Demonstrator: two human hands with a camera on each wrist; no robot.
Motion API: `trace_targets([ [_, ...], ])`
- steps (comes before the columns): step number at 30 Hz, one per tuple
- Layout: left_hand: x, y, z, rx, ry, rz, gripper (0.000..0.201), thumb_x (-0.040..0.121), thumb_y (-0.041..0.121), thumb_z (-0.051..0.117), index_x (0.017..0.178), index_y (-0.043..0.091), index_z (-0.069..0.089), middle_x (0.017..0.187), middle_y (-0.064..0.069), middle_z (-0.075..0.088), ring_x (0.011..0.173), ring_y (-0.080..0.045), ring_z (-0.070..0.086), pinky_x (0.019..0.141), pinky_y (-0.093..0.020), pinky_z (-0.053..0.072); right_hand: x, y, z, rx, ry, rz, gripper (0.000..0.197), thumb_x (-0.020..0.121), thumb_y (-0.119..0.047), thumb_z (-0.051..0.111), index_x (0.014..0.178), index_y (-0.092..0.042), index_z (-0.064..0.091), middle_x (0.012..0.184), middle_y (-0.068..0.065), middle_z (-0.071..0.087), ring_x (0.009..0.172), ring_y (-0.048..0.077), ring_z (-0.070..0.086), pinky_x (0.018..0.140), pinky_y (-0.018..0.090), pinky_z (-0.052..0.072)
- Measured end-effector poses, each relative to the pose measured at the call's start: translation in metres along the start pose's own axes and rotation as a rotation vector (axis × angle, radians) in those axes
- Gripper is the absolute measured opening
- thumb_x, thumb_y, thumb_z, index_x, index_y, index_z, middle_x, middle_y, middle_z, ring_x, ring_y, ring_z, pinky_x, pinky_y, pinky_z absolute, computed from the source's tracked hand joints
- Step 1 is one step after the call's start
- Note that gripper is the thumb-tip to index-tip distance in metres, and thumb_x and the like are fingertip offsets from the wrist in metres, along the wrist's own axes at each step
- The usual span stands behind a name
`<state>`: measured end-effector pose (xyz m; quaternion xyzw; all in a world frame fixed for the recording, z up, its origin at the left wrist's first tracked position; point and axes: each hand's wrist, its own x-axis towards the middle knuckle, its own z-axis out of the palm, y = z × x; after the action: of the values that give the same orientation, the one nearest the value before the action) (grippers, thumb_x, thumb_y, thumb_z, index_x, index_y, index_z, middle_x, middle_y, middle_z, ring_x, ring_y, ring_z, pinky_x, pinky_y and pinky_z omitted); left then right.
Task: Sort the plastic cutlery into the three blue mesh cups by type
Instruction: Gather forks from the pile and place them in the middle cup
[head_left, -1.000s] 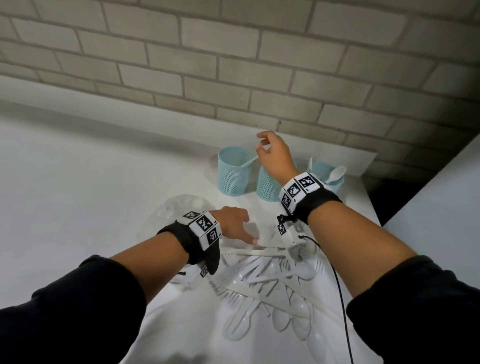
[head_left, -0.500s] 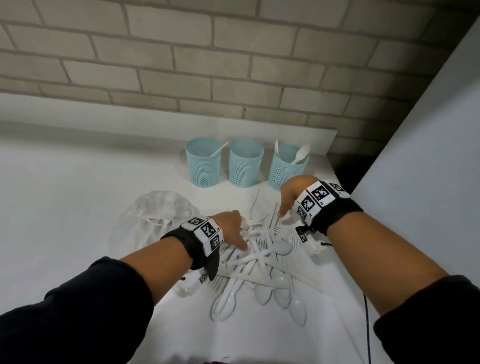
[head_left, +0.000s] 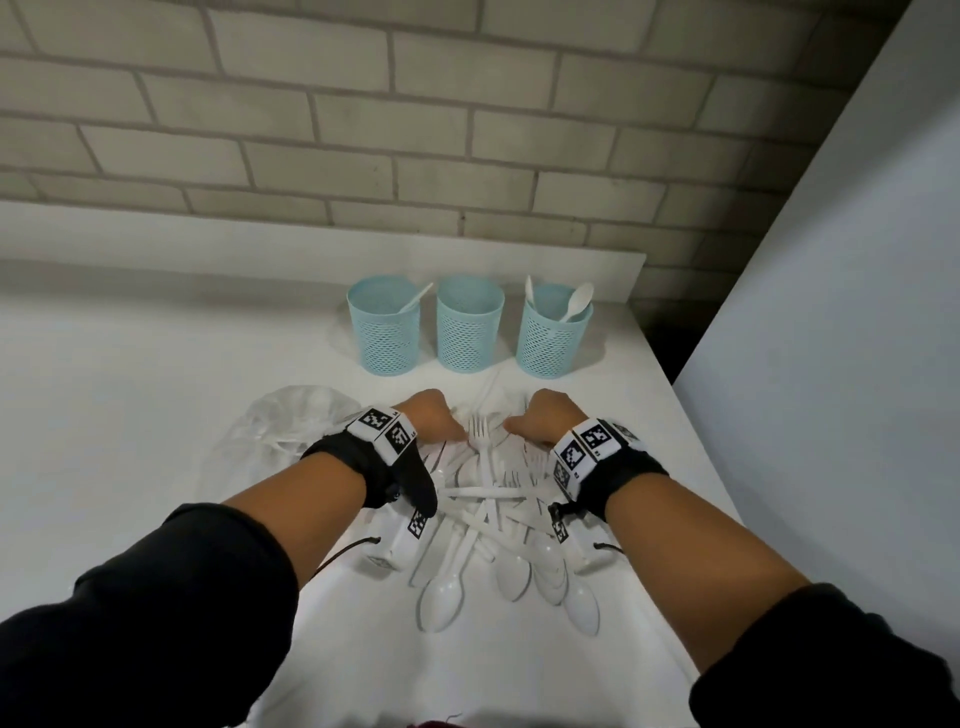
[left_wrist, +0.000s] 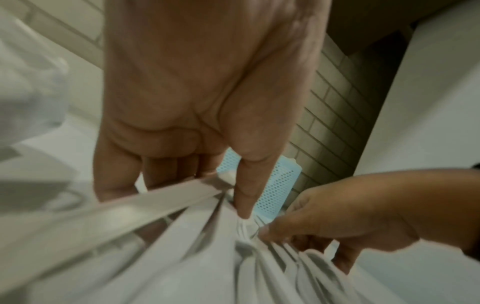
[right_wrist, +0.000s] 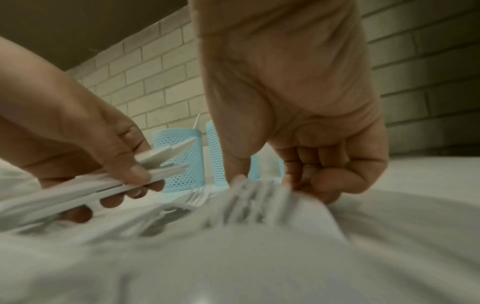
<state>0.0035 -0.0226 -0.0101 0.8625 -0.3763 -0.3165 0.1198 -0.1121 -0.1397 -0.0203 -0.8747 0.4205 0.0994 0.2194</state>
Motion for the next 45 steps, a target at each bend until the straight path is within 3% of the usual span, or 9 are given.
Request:
trace_targets([
  [2, 0.0, -0.001, -0.005, -0.077, 0.007, -0.013, 0.028, 0.089, 0.03, 0.06, 0.076, 0.01, 0.046, 0.08, -0.005, 0.05, 0.072, -0.019, 0.054, 0.064, -0.025, 0.046, 0.003, -0.006, 0.003, 0.08, 0.014, -0.009, 0.033, 0.086, -0.03, 0.057, 0.099, 0.0, 0.059, 0.102, 0.016, 0.065, 0.093, 0.029, 0.058, 0.072, 0.026, 0.041],
  [5, 0.0, -0.006, -0.014, -0.171, -0.007, 0.024, 0.04, 0.091, 0.034, 0.056, 0.104, -0.004, 0.058, 0.104, -0.023, 0.058, 0.102, -0.034, 0.059, 0.079, -0.032, 0.048, 0.009, -0.013, -0.004, 0.234, 0.044, 0.006, 0.027, 0.083, -0.024, 0.059, 0.063, -0.01, 0.048, 0.064, 0.005, 0.051, 0.068, 0.023, 0.053, 0.055, 0.023, 0.038],
  [9, 0.001, -0.014, -0.027, -0.453, 0.059, 0.123, 0.018, 0.091, 0.028, 0.058, 0.097, 0.016, 0.069, 0.11, -0.016, 0.069, 0.072, -0.021, 0.049, 0.055, -0.025, 0.038, 0.012, -0.021, -0.023, 0.452, 0.042, -0.018, 0.026, 0.082, -0.016, 0.061, 0.059, -0.01, 0.051, 0.056, 0.007, 0.051, 0.047, 0.016, 0.045, 0.046, 0.021, 0.035],
  [14, -0.002, -0.011, -0.037, -0.821, 0.104, 0.144, 0.028, 0.093, 0.017, 0.056, 0.119, 0.005, 0.059, 0.114, -0.002, 0.066, 0.089, -0.009, 0.06, 0.066, -0.021, 0.043, 0.008, -0.029, -0.05, 0.67, -0.012, -0.126, 0.01, 0.083, -0.009, 0.064, 0.075, -0.015, 0.061, 0.078, 0.008, 0.059, 0.058, 0.012, 0.048, 0.054, 0.022, 0.039],
  [19, -0.001, -0.008, -0.046, -0.973, 0.173, 0.155, 0.012, 0.089, 0.019, 0.062, 0.101, 0.019, 0.067, 0.111, -0.005, 0.069, 0.112, -0.026, 0.06, 0.102, -0.051, 0.042, 0.001, -0.033, -0.068, 0.82, -0.004, -0.221, 0.01, 0.085, -0.01, 0.065, 0.081, -0.019, 0.064, 0.09, 0.009, 0.06, 0.064, 0.01, 0.045, 0.056, 0.019, 0.041],
  [25, -0.004, 0.003, -0.05, -1.018, 0.167, 0.268, 0.03, 0.096, 0.013, 0.049, 0.124, 0.005, 0.056, 0.12, -0.014, 0.063, 0.101, -0.021, 0.062, 0.093, -0.036, 0.048, -0.003, -0.038, -0.07, 0.871, -0.021, -0.261, 0.003, 0.086, -0.013, 0.065, 0.088, -0.015, 0.065, 0.089, 0.008, 0.065, 0.06, 0.008, 0.046, 0.06, 0.02, 0.04],
  [30, -0.006, 0.009, -0.058, -1.037, 0.186, 0.294, 0.03, 0.098, 0.012, 0.046, 0.124, 0.0, 0.055, 0.119, -0.017, 0.063, 0.1, -0.023, 0.061, 0.092, -0.037, 0.049, -0.002, -0.043, -0.07, 0.873, 0.007, -0.3, 0.01, 0.086, -0.015, 0.066, 0.095, -0.018, 0.064, 0.078, -0.006, 0.066, 0.056, -0.001, 0.056, 0.062, 0.018, 0.045],
  [35, -0.007, 0.013, -0.07, -0.996, 0.26, 0.365, 0.028, 0.096, 0.014, 0.05, 0.12, 0.001, 0.059, 0.111, -0.012, 0.066, 0.09, -0.018, 0.065, 0.082, -0.025, 0.054, -0.003, -0.05, -0.076, 0.949, 0.052, -0.378, 0.008, 0.086, -0.015, 0.066, 0.091, -0.019, 0.062, 0.09, 0.002, 0.069, 0.074, 0.013, 0.058, 0.065, 0.024, 0.043],
  [45, -0.01, 0.022, -0.088, -1.096, 0.295, 0.414, 0.027, 0.094, 0.018, 0.055, 0.115, 0.003, 0.063, 0.11, -0.018, 0.068, 0.101, -0.03, 0.067, 0.091, -0.042, 0.053, -0.009, -0.065, -0.094, 0.942, 0.116, -0.514, 0.021, 0.084, -0.007, 0.066, 0.103, -0.014, 0.063, 0.085, 0.0, 0.066, 0.075, 0.011, 0.065, 0.067, 0.02, 0.054],
])
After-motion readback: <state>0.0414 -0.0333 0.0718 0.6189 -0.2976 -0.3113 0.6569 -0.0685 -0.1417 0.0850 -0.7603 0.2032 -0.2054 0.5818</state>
